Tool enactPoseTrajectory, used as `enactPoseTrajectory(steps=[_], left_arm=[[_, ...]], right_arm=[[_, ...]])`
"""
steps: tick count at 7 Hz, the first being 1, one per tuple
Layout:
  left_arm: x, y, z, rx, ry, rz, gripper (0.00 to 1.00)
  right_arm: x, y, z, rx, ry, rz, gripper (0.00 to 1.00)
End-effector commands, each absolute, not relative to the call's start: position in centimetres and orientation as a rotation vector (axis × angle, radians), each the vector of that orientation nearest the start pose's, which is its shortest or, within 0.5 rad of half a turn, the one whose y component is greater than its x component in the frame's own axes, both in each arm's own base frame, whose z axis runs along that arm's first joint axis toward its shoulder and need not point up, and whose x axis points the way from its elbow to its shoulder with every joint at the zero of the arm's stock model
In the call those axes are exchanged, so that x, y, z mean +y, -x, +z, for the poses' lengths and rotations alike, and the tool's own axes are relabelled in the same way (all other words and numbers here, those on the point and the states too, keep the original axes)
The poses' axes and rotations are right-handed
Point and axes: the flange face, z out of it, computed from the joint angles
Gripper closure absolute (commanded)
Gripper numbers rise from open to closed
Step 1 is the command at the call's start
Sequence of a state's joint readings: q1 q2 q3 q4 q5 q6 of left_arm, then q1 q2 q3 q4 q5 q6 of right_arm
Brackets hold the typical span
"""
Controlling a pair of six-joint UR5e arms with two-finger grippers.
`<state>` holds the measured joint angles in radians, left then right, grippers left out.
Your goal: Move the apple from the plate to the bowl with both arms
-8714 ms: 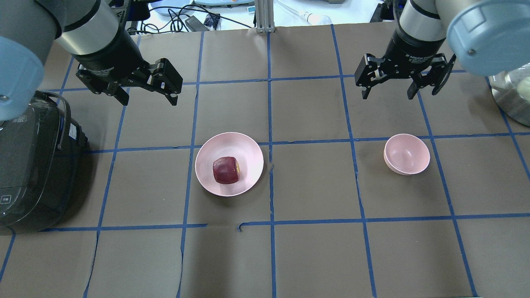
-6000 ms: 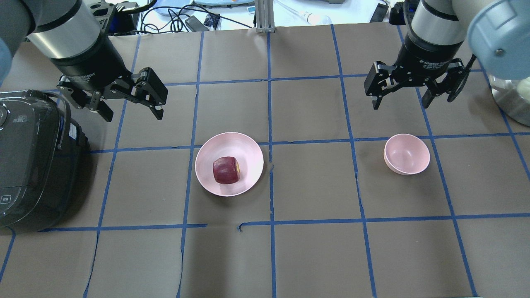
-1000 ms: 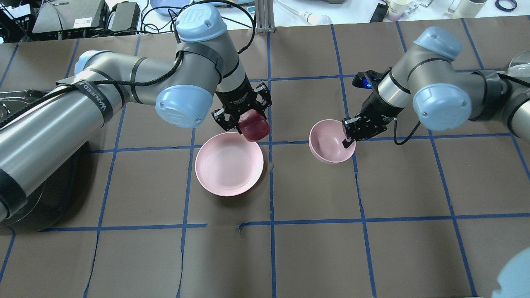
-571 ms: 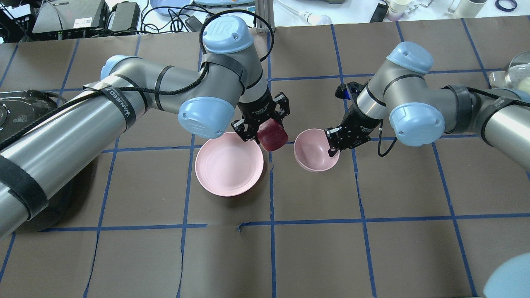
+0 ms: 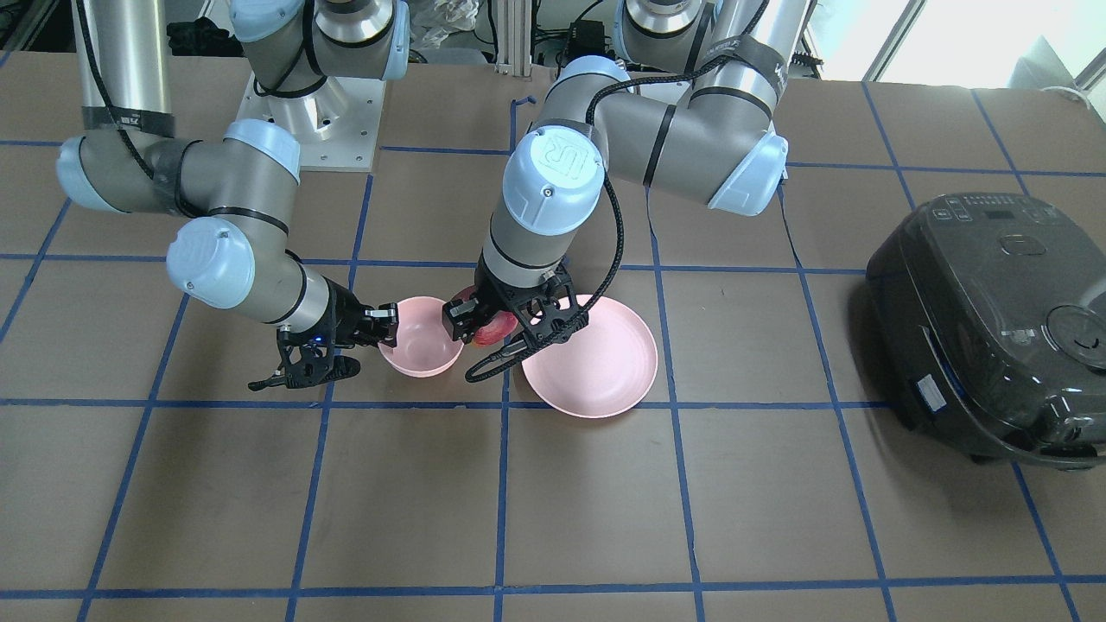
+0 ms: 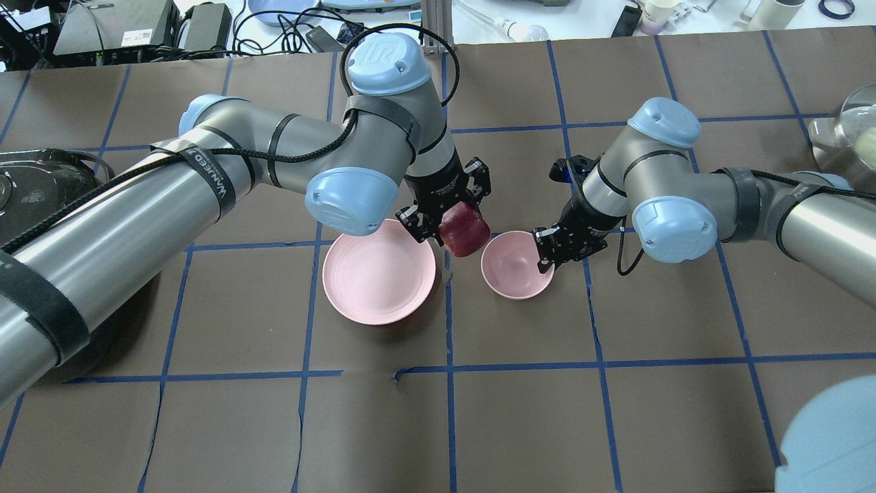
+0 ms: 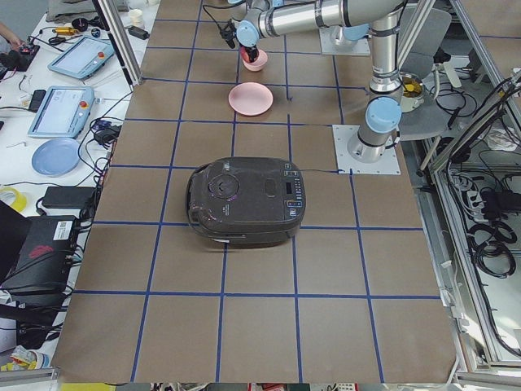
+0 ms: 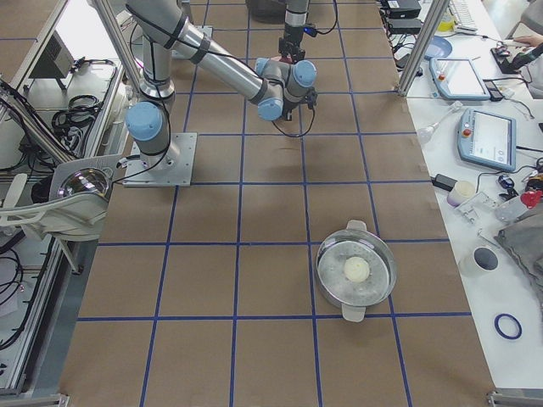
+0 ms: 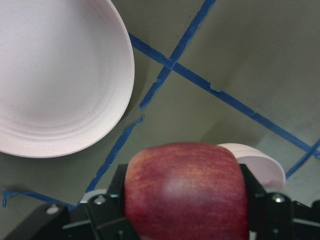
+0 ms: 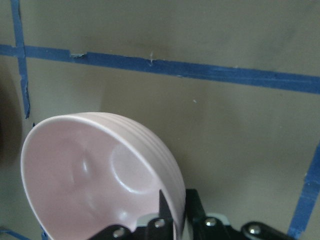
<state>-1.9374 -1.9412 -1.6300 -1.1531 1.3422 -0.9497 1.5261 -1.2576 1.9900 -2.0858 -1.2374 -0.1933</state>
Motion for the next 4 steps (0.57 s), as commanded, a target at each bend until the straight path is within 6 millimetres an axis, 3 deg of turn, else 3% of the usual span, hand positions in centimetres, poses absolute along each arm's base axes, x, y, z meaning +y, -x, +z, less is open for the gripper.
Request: enactPoseTrajectory(steps=[1, 2, 3, 4], left_arm=[[-50.5, 37.5, 29.2, 3.146, 0.985, 0.273, 1.0], [-50.0, 39.0, 28.5, 3.136, 1.032, 0.271, 1.0], [-49.6, 41.0, 27.1, 3.129, 1.106, 0.256, 1.0], [-49.9, 42.2, 25.5, 3.137, 1.145, 0.229, 1.0]], right_arm=[[-51.0, -13.8, 20.1, 2.798, 0.055, 0.224, 0.07], [-52.3, -11.5, 22.5, 2.863, 0.032, 0.169, 0.0], [-53.3, -8.4, 24.3, 2.915, -0.025, 0.169, 0.0], [-53.7, -5.1, 24.7, 2.926, -0.098, 0.198, 0.0]])
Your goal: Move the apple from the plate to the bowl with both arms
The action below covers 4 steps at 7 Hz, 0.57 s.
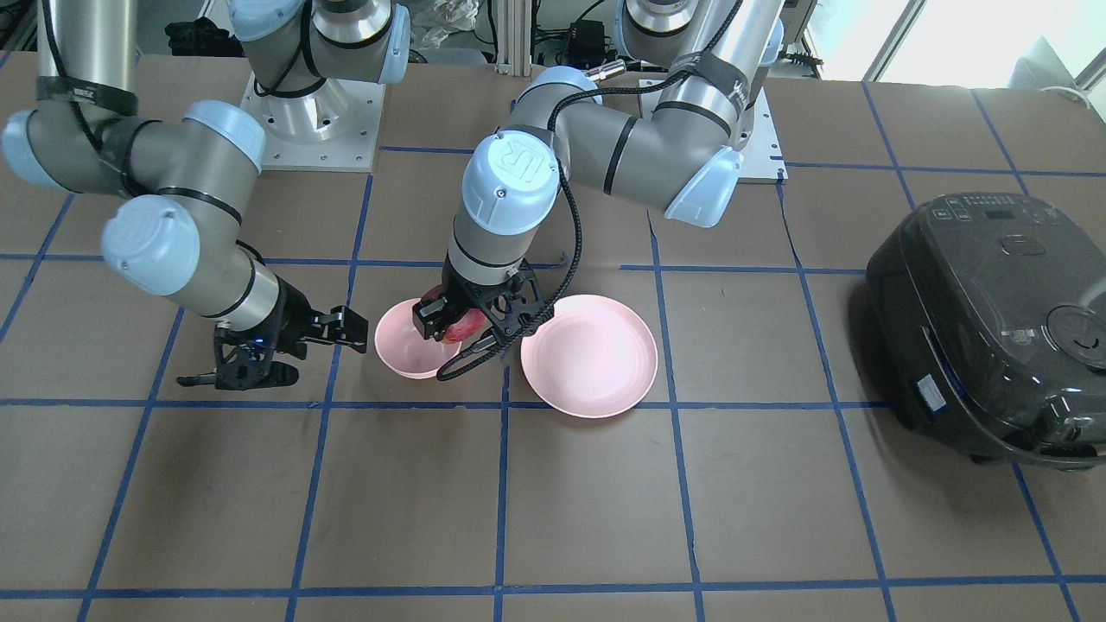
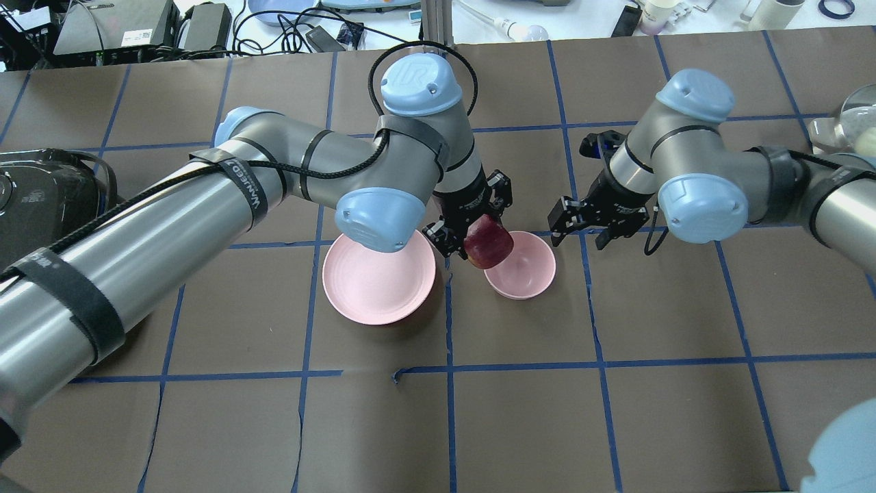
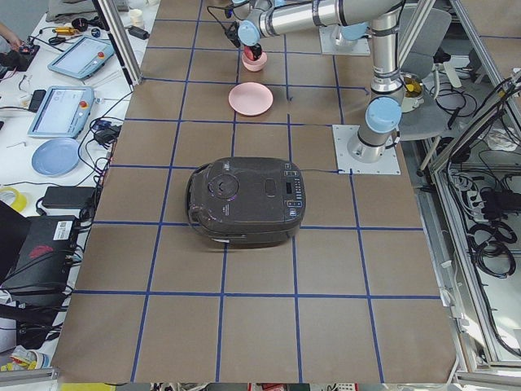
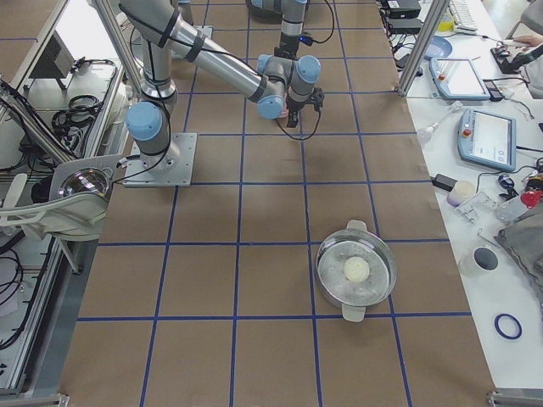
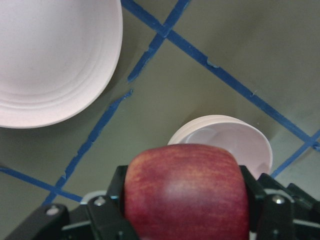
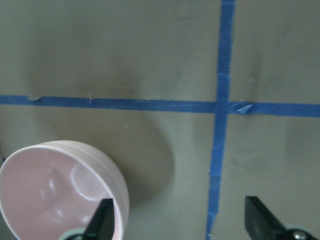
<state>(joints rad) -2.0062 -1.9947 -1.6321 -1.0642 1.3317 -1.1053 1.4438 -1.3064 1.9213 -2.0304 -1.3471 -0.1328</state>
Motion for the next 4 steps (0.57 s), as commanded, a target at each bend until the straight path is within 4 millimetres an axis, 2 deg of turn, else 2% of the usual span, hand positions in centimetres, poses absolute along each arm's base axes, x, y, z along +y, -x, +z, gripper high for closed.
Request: enactPoseTrajectory(steps=[1, 2, 3, 4], left_arm=[[-49.9, 42.8, 24.0, 3.121, 1.136, 0.251, 1.0], [-50.2, 42.9, 22.3, 3.109, 1.137, 0.265, 1.0], [-50.0, 43.4, 21.2, 3.097, 1.138, 0.28, 1.0], [-49.7, 43.9, 20.9, 3.095, 1.145, 0.28, 1.0]], right_arm=[[-53.7, -1.8, 24.9, 3.041, -0.145, 0.217, 0.0], [-54.0, -0.8, 26.0, 3.082, -0.161, 0.186, 0.0], [-54.3, -0.7, 26.7, 3.086, -0.163, 0.175, 0.0], [-54.1, -0.8, 27.1, 3.087, -0.192, 0.164, 0.0]])
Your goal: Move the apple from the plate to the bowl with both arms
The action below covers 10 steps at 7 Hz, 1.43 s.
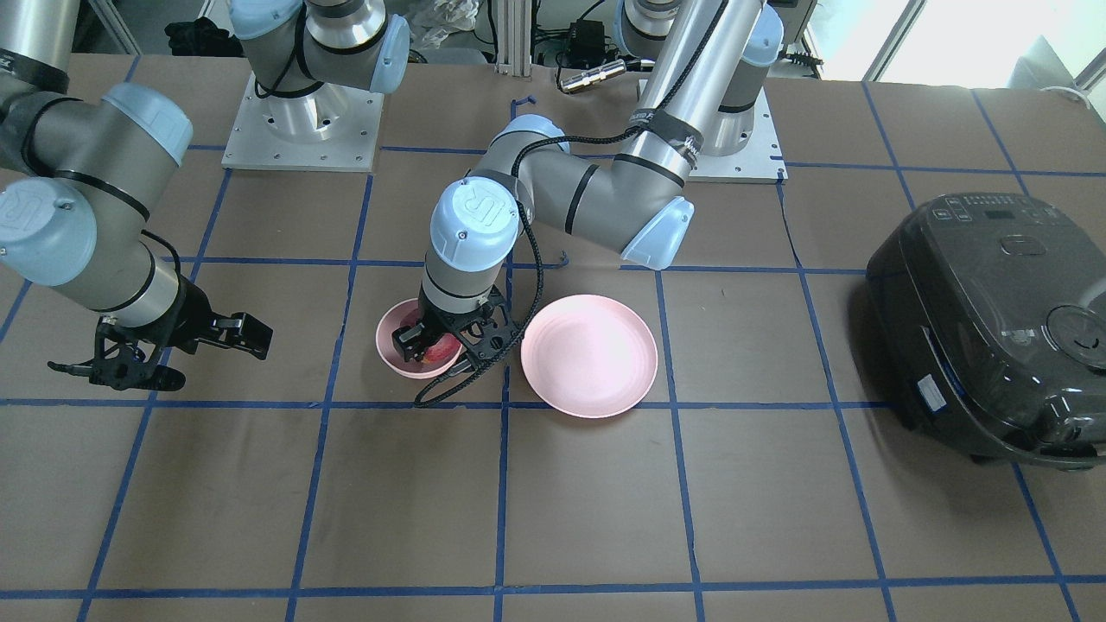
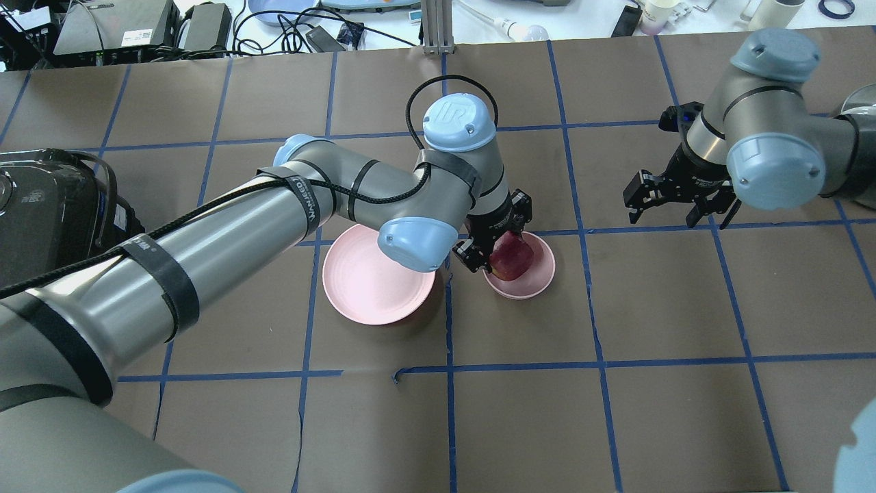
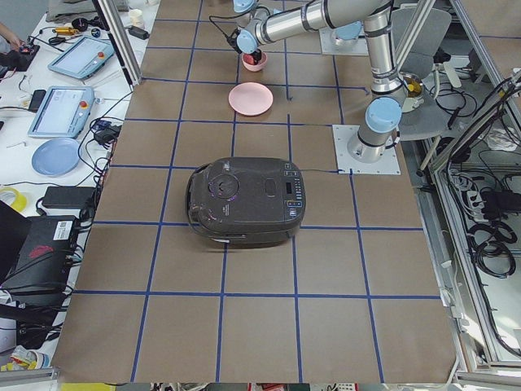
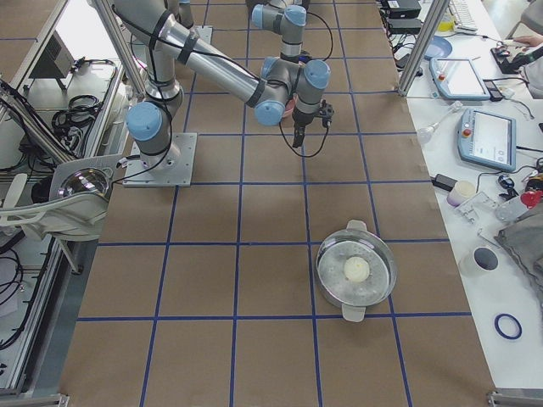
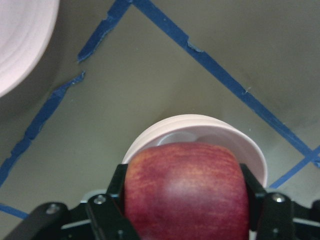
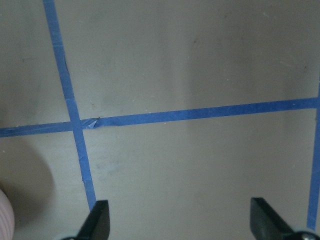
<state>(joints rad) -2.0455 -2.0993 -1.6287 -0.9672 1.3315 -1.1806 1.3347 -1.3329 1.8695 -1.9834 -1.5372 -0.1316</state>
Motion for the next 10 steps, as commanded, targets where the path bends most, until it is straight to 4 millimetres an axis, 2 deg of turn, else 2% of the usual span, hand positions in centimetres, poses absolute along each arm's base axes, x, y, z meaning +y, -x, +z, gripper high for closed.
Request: enactPoseTrajectory(steps=[1, 2, 3, 4, 6, 7, 10], left_arm=[[-49.7, 44.0, 20.6, 3.094, 1.14, 0.283, 1.0], [-49.7, 44.0, 20.6, 3.097, 1.128, 0.278, 0.18], [-49.7, 44.0, 20.8, 3.1, 1.133, 0.281, 0.0], [-49.7, 44.0, 21.4, 3.114, 1.123, 0.269, 0.0], [-50.2, 44.3, 24.6, 3.167, 1.105, 0.205, 0.0], [-50.5, 44.3, 25.2, 3.171, 1.108, 0.192, 0.0], [-50.9, 44.0, 26.1, 3.196, 1.073, 0.164, 0.0]], right_arm=[[-54.4, -0.4, 27.9, 3.103, -0.199, 0.123, 0.0], [-54.5, -0.3, 28.6, 3.107, -0.199, 0.114, 0.0], [-54.1, -0.3, 31.3, 3.125, -0.214, 0.037, 0.0], [-53.7, -0.5, 32.6, 3.124, -0.233, 0.008, 0.0], [-54.7, -0.3, 34.9, 3.124, -0.235, 0.007, 0.0], [-55.1, -0.2, 36.0, 3.123, -0.235, 0.019, 0.0], [-55.3, -0.2, 36.8, 3.121, -0.235, 0.007, 0.0]])
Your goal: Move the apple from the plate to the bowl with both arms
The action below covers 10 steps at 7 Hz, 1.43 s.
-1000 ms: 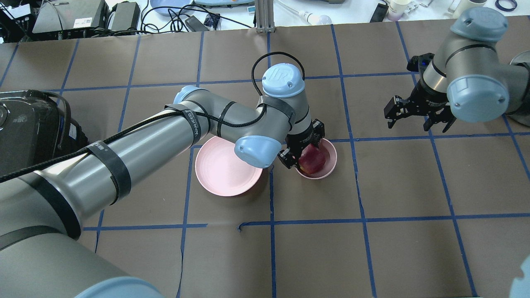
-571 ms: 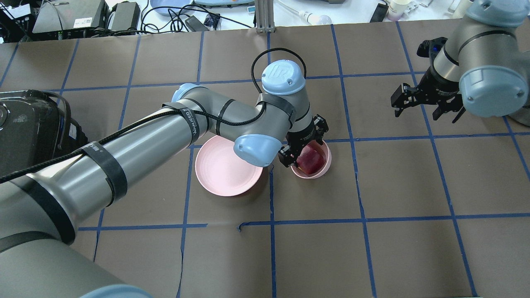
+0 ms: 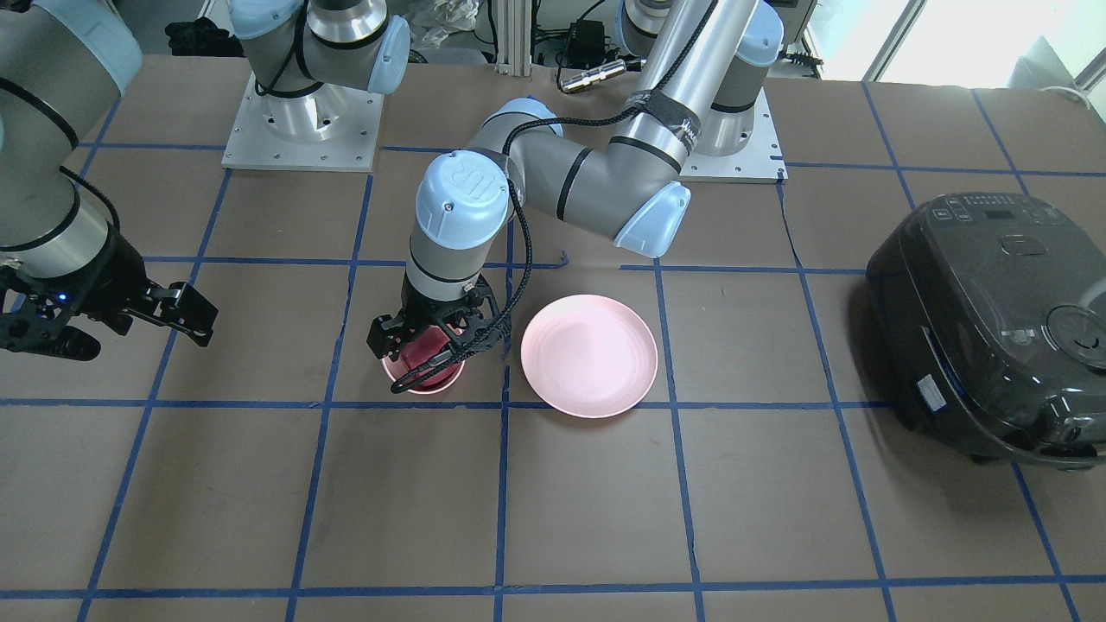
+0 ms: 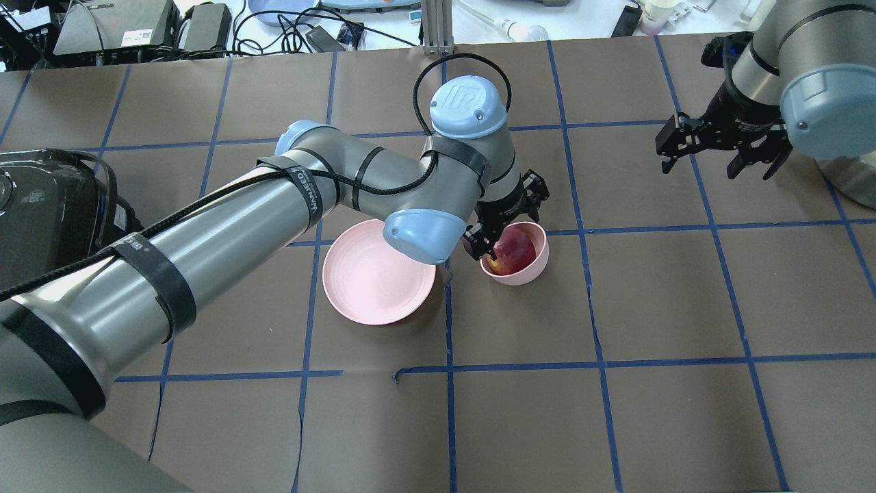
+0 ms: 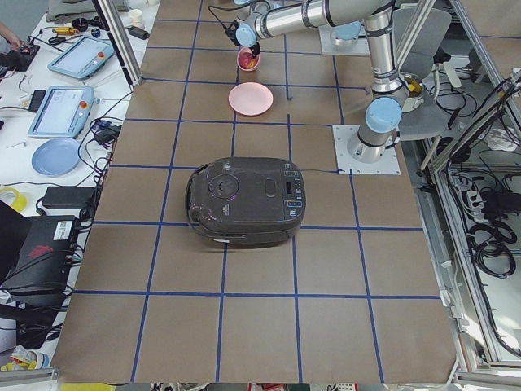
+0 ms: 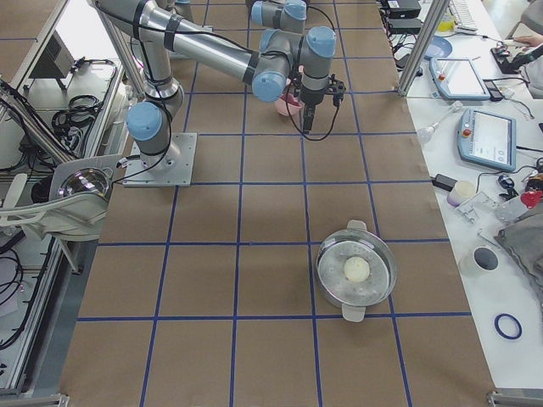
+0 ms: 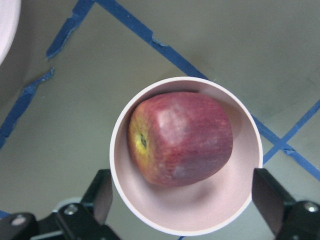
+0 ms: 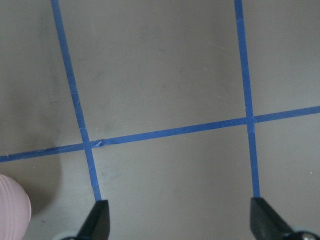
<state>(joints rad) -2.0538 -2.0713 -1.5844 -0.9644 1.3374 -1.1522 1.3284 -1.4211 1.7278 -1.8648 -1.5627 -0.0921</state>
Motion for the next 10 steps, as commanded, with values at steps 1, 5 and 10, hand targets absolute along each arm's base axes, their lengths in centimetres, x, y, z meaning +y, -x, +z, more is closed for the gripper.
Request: enactPoseTrajectory(steps=[1, 5, 10], left_arm=[[-51.3, 43.5, 27.0, 3.216, 1.04, 0.144, 0.0], [-52.9, 35.2, 35.3, 3.294, 0.603, 0.144, 0.0], [-45.2, 26.4, 50.0, 3.195, 0.081, 0.001, 0.0]], right_arm=[[-55.7, -0.4, 38.0, 3.122, -0.228, -0.027, 0.0], [-56.1, -0.7, 44.4, 3.13, -0.214, -0.05, 0.0], [-51.8, -11.5, 47.2, 3.112, -0.203, -0.002, 0.0]])
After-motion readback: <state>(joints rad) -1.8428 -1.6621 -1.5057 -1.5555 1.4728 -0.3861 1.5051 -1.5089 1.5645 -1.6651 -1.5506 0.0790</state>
